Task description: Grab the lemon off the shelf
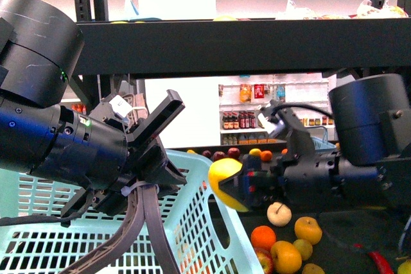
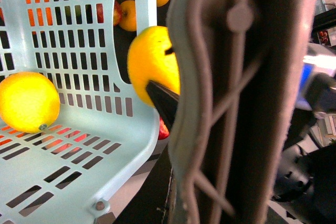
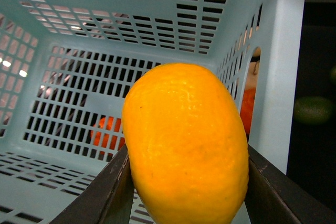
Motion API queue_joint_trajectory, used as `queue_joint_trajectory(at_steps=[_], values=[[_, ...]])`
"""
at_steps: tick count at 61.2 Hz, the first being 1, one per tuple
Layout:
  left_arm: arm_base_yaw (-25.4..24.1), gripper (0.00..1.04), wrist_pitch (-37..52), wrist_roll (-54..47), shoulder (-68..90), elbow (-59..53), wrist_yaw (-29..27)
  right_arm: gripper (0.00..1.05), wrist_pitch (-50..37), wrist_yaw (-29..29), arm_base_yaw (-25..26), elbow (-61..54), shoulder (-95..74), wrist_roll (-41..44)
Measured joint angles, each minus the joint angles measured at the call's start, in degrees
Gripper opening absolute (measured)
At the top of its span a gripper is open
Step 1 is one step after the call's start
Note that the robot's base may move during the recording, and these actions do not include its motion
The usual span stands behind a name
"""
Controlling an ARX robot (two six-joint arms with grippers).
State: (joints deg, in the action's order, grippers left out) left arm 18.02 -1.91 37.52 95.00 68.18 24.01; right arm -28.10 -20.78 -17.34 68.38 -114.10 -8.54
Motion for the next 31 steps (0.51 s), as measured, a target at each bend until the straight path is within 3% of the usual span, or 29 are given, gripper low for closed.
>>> queue_joint_trajectory(at_steps=[6,19,25,31], values=[[0.0,0.14,0.0,0.0,0.0,0.0,0.0,0.5,-0.61,0.83,-0.68,1.36,-2.29,-1.2],[0.0,0.14,0.0,0.0,-0.02,0.0,0.0,0.87,-4.02,2.49,-0.68,3.78,-3.3,-6.16],[0.0,0.14,0.0,0.0,0.0,0.0,0.07,0.99,-5.01,2.62,0.02,3.76,-2.05,-8.66],[0.0,0.14,0.0,0.13,0.0,0.0,0.04,0.97,-4.9,3.06,1.36,3.34,0.7,-10.27]])
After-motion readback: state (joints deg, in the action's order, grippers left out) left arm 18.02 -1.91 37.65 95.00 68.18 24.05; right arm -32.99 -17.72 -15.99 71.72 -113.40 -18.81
